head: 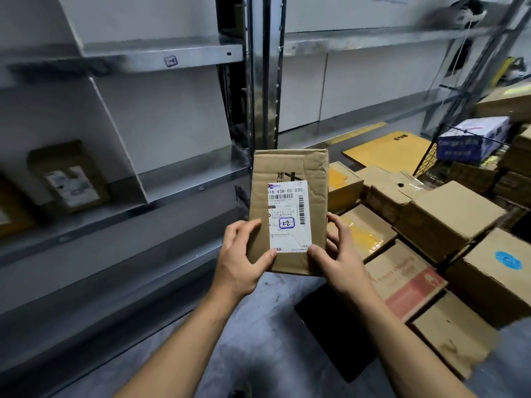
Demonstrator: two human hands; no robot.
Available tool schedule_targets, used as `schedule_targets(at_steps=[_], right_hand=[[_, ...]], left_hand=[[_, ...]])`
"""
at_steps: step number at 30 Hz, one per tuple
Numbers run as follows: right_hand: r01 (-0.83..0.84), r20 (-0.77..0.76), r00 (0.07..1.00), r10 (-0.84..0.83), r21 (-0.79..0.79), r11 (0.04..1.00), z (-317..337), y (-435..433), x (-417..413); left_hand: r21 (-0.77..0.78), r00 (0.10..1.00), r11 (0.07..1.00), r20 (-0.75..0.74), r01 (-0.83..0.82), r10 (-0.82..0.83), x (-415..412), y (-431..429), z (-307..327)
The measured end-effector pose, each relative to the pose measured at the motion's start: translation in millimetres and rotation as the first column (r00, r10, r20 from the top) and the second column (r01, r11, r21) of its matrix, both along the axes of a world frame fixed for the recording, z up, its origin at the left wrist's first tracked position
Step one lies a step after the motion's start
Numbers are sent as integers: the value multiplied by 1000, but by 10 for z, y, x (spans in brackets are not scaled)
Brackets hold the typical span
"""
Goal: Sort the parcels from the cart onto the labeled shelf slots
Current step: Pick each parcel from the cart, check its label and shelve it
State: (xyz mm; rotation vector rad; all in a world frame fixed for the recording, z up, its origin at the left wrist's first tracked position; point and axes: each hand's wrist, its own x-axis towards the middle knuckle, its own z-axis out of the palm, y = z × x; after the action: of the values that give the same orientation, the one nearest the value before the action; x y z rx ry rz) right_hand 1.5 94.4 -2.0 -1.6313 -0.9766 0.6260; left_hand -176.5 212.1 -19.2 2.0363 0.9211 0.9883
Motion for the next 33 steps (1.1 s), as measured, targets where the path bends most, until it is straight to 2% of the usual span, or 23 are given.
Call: schedule_targets(at_steps=[6, 9, 17, 21, 24, 26, 29, 33], right_hand=[[93, -44, 995, -95, -40, 995, -123, 314, -206], [121, -36, 992, -122, -19, 992, -127, 507, -305], [139, -172, 977, -124, 81, 987, -46, 1204, -620], [124, -196, 976, -95, 141, 982, 27, 1544, -742], [102, -195, 978, -71, 153, 983, 92, 1745, -800], [85, -191, 980, -52, 168, 982, 136, 1861, -833], [72, -207, 978, -30, 196, 978, 195, 2003, -875], [28, -225, 974, 30, 250, 968, 250, 2149, -893]], left_hand=[[-20, 999, 999, -38, -35, 34, -191, 134, -89], [-8, 997, 999, -55, -50, 50, -262, 282, -85], [-9, 995, 1000, -103, 12, -13, -604, 987, 78], [33, 996, 999, -86, 10, -7, -790, 1348, 266], [120, 993, 992, -110, -29, 42, -951, 1612, 448], [202, 983, 978, -166, -40, 74, -1061, 1786, 547], [300, 936, 954, -327, -28, 130, -1209, 1986, 693], [341, 792, 940, -575, 7, 203, -1329, 2102, 890]])
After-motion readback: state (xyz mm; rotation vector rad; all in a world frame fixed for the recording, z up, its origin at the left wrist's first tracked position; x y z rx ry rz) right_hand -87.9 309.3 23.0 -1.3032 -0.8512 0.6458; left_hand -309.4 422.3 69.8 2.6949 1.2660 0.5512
